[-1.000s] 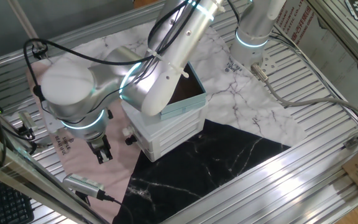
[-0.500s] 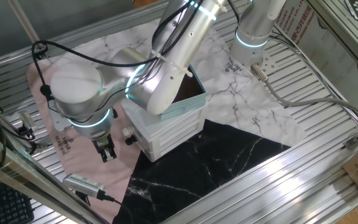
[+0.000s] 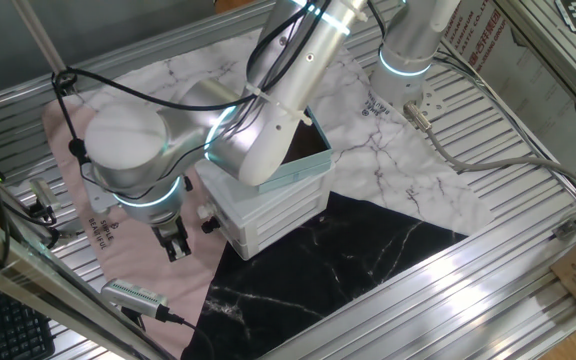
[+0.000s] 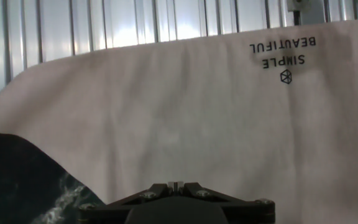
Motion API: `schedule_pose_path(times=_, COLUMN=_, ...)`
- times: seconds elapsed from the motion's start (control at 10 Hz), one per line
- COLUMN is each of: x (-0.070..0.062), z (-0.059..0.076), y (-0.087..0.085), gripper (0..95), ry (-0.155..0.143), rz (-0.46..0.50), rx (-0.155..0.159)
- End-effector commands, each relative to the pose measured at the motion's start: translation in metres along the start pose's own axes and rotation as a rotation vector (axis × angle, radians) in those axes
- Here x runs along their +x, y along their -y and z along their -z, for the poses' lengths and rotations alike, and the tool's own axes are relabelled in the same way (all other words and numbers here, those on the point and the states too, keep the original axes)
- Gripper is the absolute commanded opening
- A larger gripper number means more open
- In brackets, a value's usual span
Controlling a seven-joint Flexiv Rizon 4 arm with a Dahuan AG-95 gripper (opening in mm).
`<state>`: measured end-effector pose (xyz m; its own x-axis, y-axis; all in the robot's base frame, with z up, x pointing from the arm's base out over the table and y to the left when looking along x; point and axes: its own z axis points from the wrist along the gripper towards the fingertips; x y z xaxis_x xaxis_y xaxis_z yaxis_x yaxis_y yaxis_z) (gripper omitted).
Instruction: Grasp the handle and open the drawer
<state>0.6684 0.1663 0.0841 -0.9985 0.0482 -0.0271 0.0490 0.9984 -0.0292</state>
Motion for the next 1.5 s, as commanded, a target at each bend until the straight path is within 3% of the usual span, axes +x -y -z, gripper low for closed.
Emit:
schedule_pose_path(times=0.1, x=0.0042, z=-0.0038, y=0.0043, gripper=0.0, ry=0.005, rz=0.008, rx=0.000)
schedule_pose_path(times=1.5, x=0.0058, z=-0.0027, y=0.0035, gripper=0.0, ry=0.000, rz=0.019, rx=0.004)
